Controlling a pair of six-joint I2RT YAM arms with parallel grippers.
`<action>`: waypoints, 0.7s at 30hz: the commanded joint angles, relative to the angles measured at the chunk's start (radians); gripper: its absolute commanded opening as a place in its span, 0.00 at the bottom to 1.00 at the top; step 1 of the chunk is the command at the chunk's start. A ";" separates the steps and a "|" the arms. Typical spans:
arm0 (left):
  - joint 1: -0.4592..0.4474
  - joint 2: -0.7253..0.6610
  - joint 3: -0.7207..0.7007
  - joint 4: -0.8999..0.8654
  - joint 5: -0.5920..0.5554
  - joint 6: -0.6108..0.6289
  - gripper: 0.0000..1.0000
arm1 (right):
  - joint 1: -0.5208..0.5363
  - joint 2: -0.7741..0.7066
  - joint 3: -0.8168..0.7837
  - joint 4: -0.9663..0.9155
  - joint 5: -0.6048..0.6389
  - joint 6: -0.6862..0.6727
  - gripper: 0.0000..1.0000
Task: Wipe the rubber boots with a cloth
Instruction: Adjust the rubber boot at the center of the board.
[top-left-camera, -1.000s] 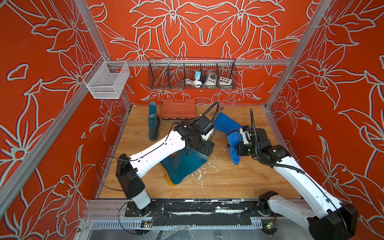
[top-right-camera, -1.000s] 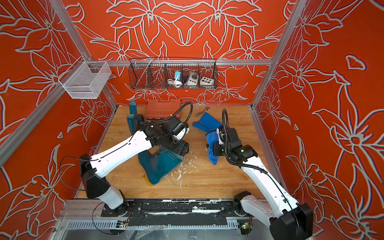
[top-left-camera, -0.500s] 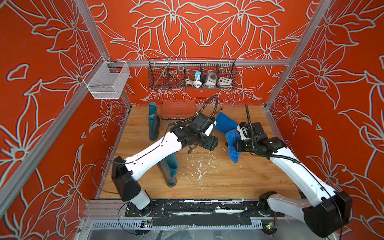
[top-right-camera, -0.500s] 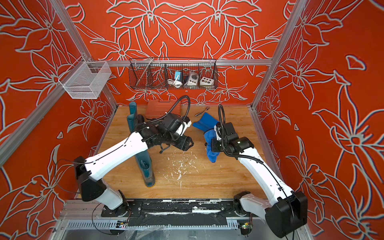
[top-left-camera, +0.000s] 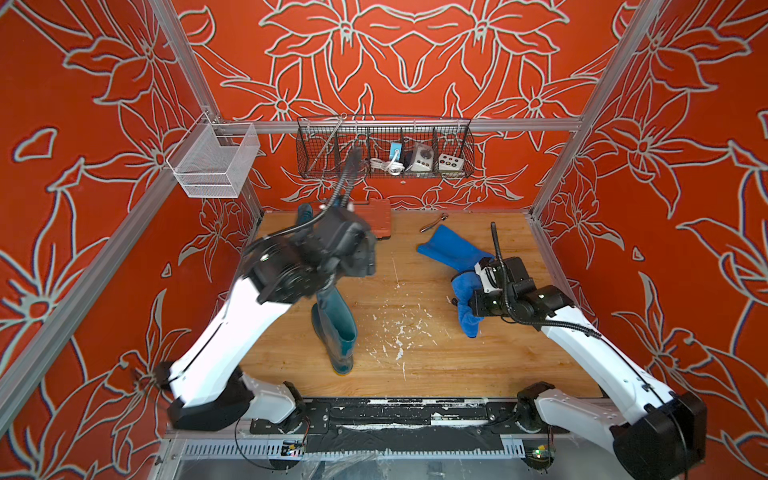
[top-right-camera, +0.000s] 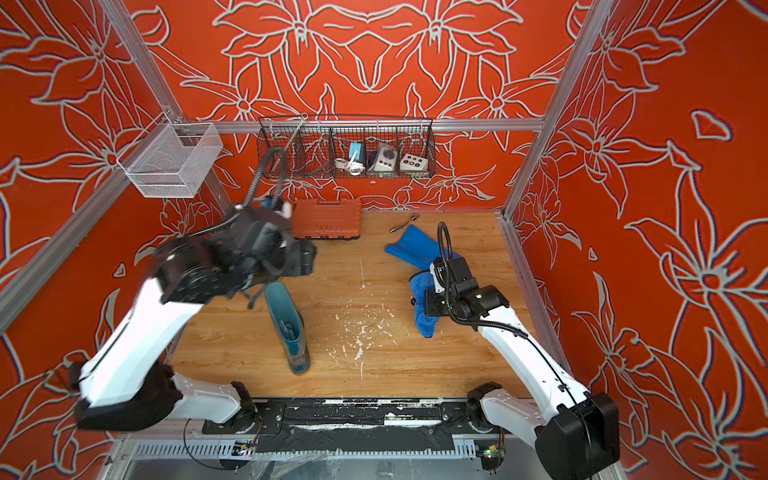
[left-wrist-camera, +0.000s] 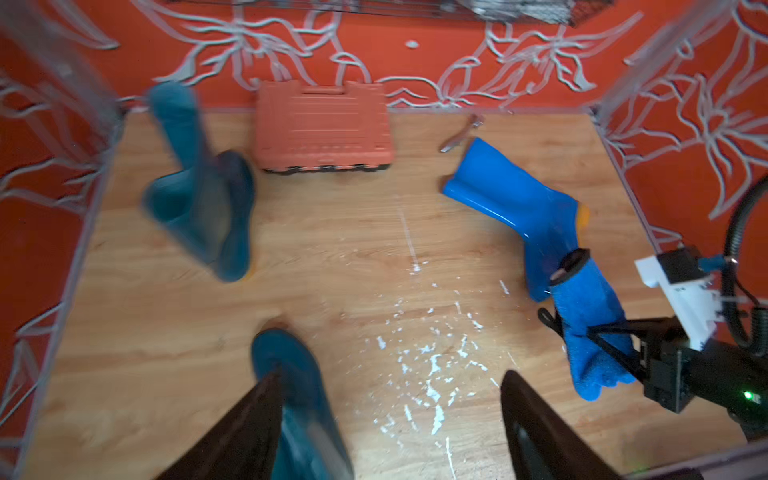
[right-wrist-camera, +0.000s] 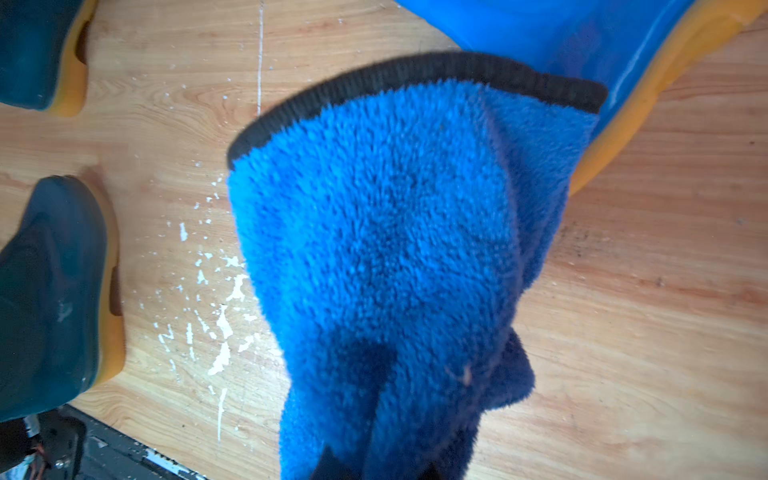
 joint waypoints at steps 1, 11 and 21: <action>0.037 -0.086 -0.111 -0.383 -0.064 -0.177 0.80 | 0.004 0.046 0.003 0.032 -0.031 -0.019 0.00; 0.137 -0.366 -0.620 0.009 0.408 -0.202 0.77 | 0.004 0.074 -0.029 0.059 -0.078 -0.056 0.00; -0.017 0.083 -0.700 0.747 0.696 0.012 0.72 | 0.001 -0.014 -0.045 0.007 -0.039 -0.057 0.00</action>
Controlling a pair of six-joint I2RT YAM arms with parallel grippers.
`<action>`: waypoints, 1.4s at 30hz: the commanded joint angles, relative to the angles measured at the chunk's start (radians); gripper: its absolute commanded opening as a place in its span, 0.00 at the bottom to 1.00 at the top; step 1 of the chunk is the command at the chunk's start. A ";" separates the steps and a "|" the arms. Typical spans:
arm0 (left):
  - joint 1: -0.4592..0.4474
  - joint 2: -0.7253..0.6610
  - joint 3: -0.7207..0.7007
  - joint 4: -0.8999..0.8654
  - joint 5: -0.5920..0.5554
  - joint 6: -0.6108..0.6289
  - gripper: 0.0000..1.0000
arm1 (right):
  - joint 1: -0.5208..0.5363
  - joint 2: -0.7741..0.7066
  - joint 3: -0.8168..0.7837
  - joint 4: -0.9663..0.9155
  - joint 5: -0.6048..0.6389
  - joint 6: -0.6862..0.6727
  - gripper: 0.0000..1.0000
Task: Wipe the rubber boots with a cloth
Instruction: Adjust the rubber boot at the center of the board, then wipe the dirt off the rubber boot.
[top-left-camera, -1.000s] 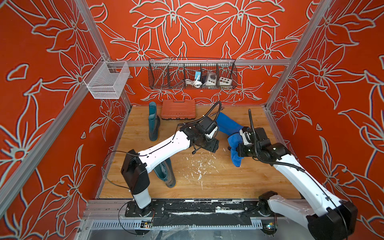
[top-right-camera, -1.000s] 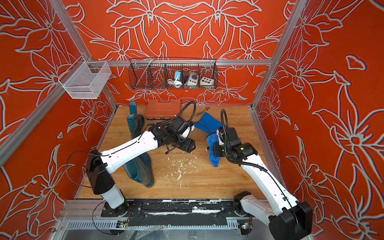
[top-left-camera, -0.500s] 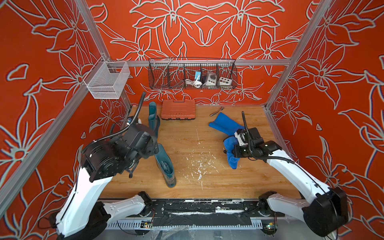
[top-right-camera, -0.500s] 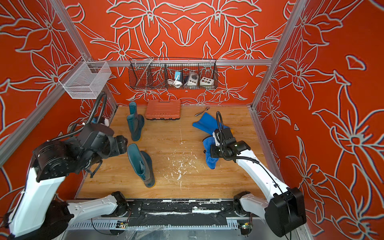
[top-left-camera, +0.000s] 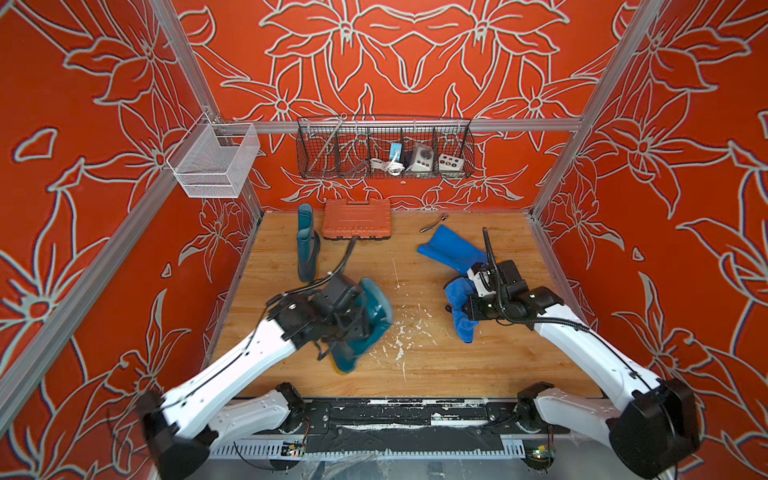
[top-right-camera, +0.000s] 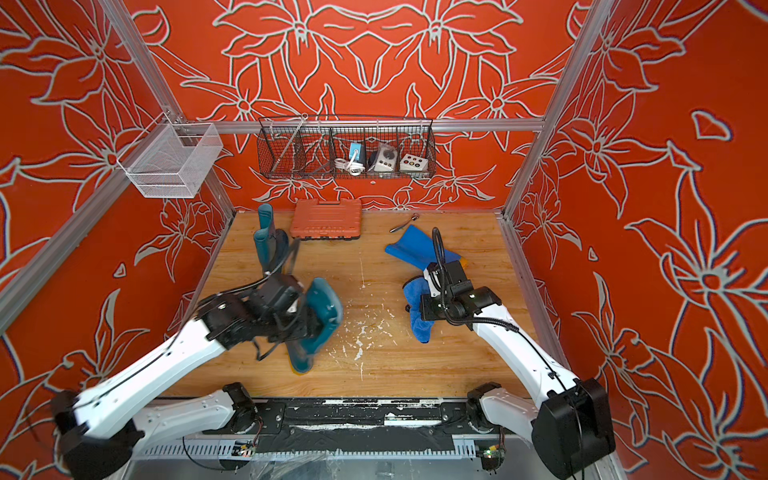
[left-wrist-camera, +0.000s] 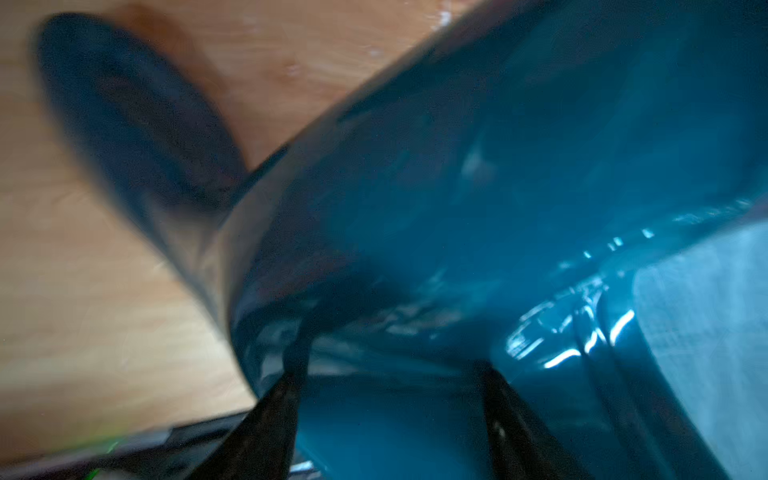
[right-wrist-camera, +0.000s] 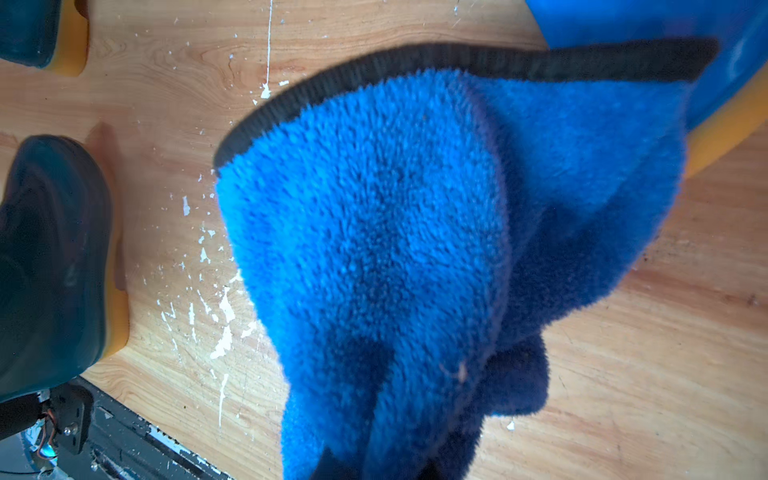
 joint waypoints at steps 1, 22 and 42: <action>-0.047 0.190 0.161 0.201 0.108 0.174 0.72 | 0.000 -0.053 0.011 -0.043 0.034 -0.022 0.00; 0.134 -0.188 -0.450 0.377 0.174 -0.023 0.76 | 0.588 0.477 0.207 0.423 -0.095 0.136 0.00; 0.207 -0.124 -0.513 0.332 0.208 0.185 0.29 | 0.405 0.272 0.080 0.227 0.012 0.136 0.00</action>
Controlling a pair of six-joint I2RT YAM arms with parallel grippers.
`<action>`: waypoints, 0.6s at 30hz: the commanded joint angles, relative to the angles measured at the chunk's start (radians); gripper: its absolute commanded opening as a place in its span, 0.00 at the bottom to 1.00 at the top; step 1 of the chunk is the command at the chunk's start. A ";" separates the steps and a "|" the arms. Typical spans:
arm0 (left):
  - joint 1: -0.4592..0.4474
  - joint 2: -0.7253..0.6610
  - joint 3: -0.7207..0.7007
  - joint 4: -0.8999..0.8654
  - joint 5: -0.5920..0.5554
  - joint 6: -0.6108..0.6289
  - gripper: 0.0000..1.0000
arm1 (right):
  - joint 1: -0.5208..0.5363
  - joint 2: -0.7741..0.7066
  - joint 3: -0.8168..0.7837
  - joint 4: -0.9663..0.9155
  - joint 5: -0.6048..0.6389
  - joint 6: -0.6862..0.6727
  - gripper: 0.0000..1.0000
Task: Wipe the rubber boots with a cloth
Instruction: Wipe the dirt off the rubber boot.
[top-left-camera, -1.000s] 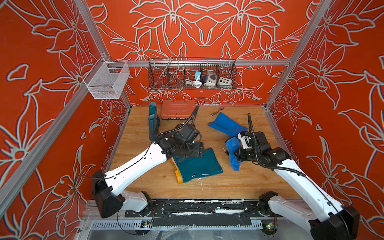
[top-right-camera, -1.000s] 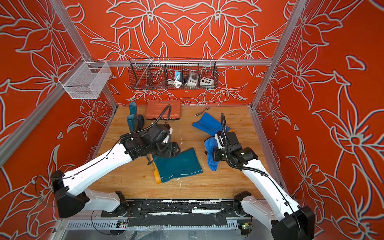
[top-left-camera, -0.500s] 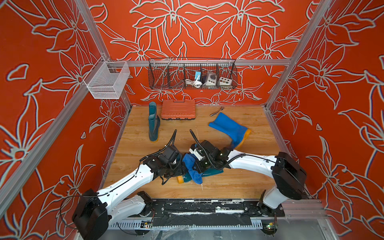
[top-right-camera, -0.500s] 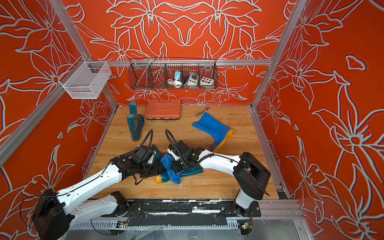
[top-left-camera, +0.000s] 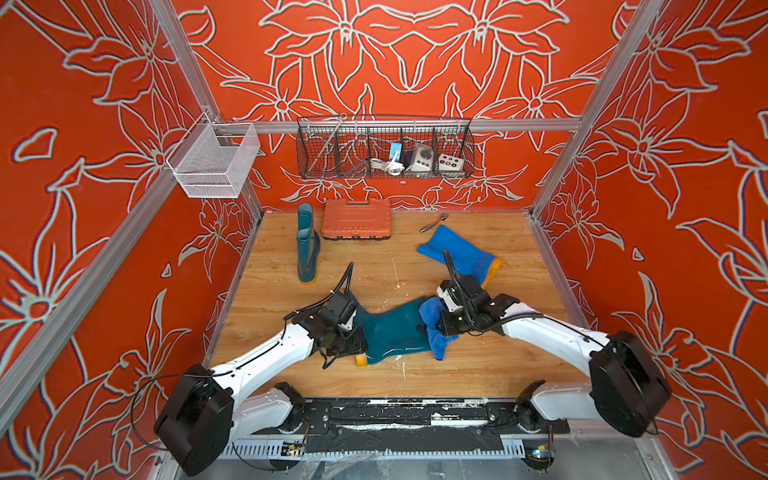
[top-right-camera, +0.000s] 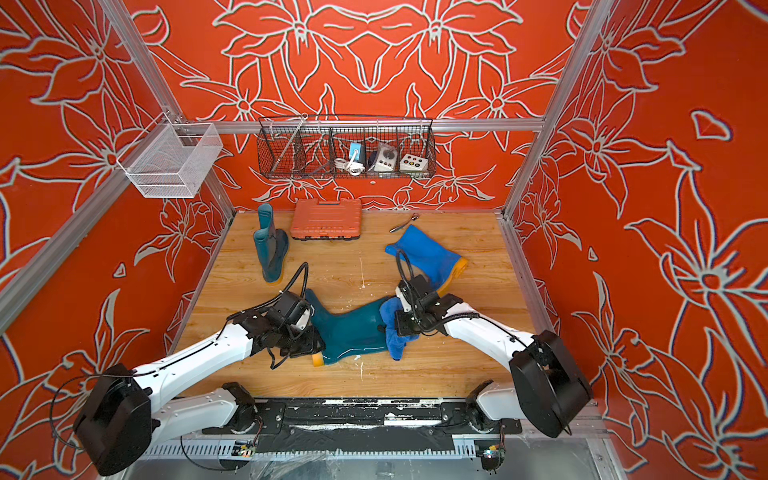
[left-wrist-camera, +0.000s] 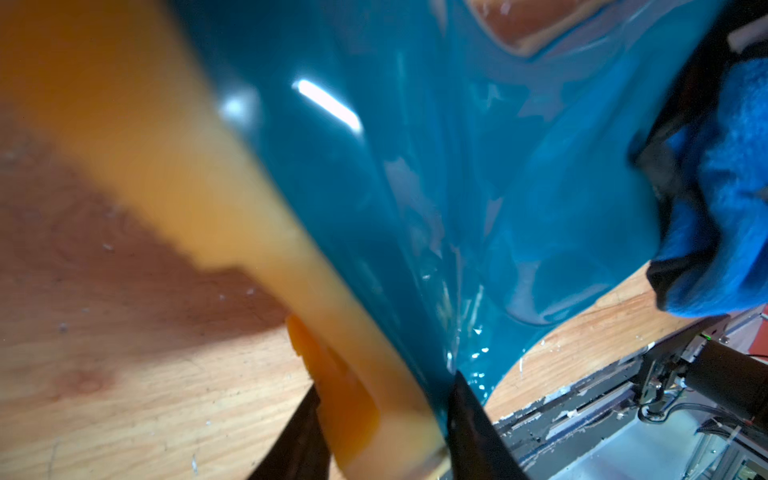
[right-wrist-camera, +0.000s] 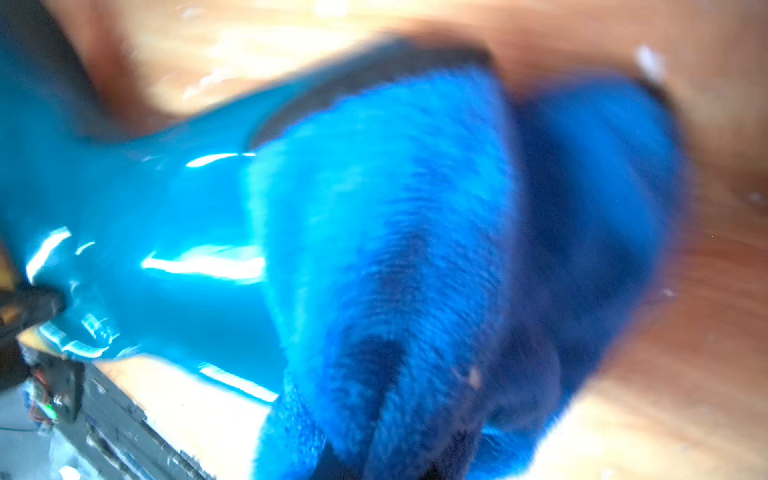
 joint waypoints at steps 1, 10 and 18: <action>0.007 -0.046 -0.008 0.025 0.035 0.067 0.21 | 0.091 0.088 0.135 0.060 -0.024 0.016 0.00; 0.007 -0.042 -0.044 0.068 0.038 0.062 0.00 | 0.162 0.506 0.414 0.138 -0.256 0.013 0.00; 0.007 -0.009 -0.053 0.100 0.057 0.037 0.00 | -0.193 0.358 0.021 0.059 -0.165 -0.076 0.00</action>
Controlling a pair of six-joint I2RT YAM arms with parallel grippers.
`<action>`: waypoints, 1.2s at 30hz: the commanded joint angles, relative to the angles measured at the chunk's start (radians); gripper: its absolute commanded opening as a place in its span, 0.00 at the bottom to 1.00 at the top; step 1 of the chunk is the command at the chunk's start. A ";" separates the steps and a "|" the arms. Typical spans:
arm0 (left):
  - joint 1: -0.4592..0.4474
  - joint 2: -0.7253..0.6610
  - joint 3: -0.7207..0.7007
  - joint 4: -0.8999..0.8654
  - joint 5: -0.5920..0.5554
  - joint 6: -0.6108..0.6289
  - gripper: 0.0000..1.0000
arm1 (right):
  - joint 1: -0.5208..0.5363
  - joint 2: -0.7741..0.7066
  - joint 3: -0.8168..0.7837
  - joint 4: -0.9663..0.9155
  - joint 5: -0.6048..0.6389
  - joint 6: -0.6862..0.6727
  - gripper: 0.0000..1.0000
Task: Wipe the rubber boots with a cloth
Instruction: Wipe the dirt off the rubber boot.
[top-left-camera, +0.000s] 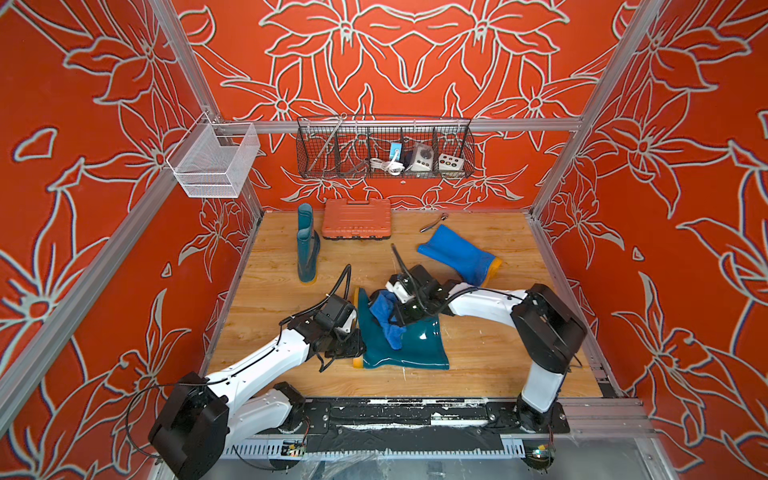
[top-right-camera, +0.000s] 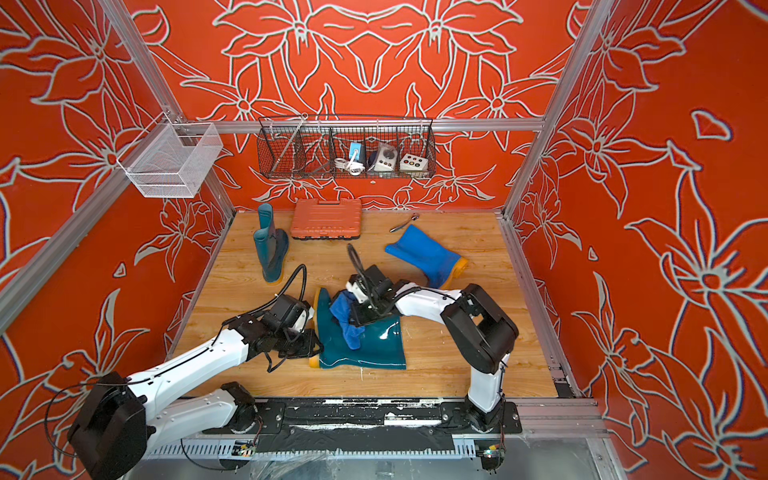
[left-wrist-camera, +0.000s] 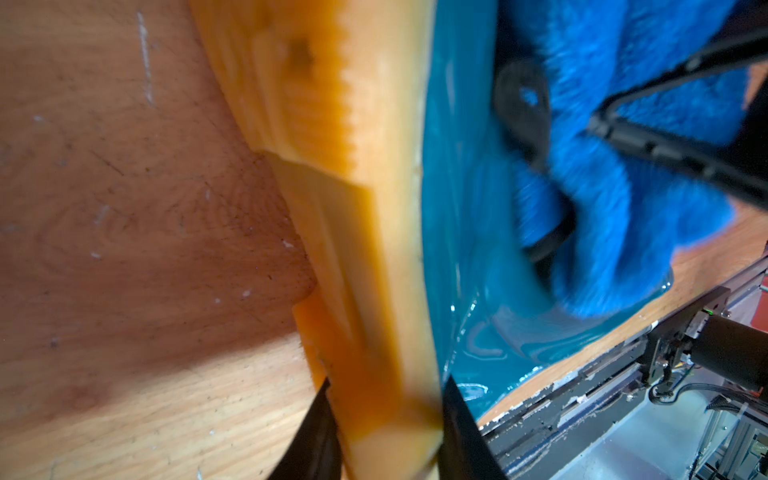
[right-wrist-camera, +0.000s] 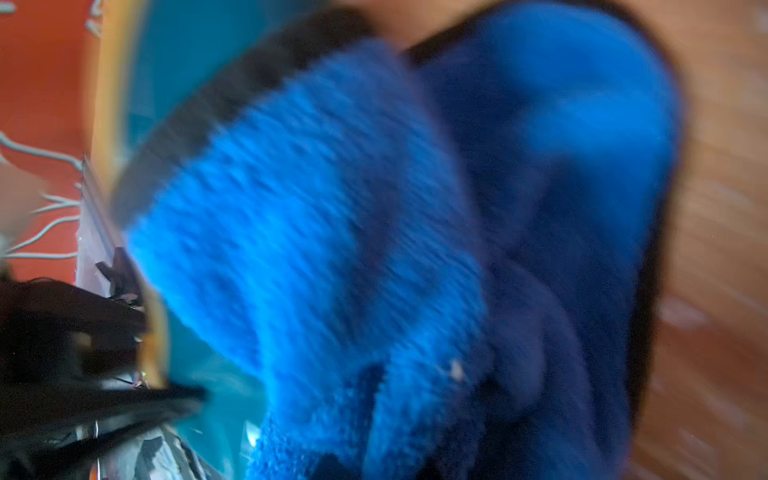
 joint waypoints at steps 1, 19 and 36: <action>0.002 0.018 -0.006 0.053 0.028 -0.009 0.00 | -0.194 -0.099 -0.145 -0.204 0.083 -0.083 0.00; 0.241 0.068 0.133 -0.027 0.535 -0.125 0.00 | 0.574 -0.376 -0.184 0.053 0.625 -0.159 0.00; 0.232 0.076 0.170 -0.110 0.348 0.188 0.00 | 0.312 -0.802 -0.079 -0.360 0.602 0.064 0.00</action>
